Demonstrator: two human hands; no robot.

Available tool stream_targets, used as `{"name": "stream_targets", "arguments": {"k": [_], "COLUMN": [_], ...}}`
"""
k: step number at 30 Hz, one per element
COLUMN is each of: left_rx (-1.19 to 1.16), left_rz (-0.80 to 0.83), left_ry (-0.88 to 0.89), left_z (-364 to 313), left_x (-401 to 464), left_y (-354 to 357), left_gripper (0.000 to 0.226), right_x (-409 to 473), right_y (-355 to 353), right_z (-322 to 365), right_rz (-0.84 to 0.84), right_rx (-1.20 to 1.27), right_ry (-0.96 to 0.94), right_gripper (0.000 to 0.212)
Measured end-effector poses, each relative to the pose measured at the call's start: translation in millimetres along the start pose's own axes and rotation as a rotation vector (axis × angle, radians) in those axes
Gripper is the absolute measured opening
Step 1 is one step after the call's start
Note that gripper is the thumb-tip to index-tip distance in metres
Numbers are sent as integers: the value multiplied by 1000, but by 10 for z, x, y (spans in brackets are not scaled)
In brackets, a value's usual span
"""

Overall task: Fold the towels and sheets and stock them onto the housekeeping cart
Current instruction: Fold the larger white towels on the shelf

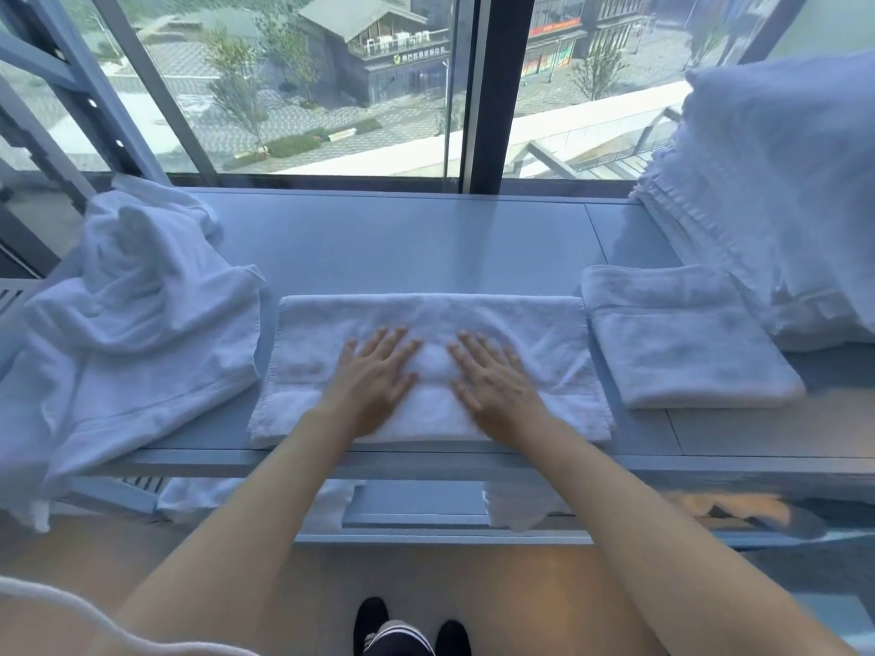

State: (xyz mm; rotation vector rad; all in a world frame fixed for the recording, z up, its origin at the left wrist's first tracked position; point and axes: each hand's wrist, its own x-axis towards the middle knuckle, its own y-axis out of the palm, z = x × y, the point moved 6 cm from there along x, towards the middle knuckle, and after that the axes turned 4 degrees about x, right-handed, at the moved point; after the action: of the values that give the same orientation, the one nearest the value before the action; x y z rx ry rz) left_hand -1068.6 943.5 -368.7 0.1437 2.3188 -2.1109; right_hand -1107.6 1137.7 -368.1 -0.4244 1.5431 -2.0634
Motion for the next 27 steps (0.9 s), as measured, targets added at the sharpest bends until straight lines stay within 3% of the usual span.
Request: {"name": "stream_targets", "arguments": {"k": [4,8,12,15,19,23,27], "left_rx": [-6,9,-21,-41,-45,-17,-67], "left_rz": [-25,-19,-25,-35,-15,-12,-109], "left_ry": [-126,-152,-221,-305,-442,-497,-276], "left_z": [674,659,583,389,72,10,32], "left_x": [-138,-140,-204,-287,-564,-764,-527], "left_y": [46,53,63,101,192,110,-87], "left_gripper": [64,66,67,67,69,70,63], "right_x": [66,157,200,203,200,205,282], "right_y": [-193,-232,-337,-226,168,260,239], "right_z": [-849,-982,-780,-218,247,245,172], "right_rz": [-62,-45,-105,-166,-50,-58,27], "right_rx": [-36,-54,-116,58,125,-3,-42], "right_ry": [192,167,260,278,348,224,-31], "right_gripper": [65,65,60,62,77,78,79]}}
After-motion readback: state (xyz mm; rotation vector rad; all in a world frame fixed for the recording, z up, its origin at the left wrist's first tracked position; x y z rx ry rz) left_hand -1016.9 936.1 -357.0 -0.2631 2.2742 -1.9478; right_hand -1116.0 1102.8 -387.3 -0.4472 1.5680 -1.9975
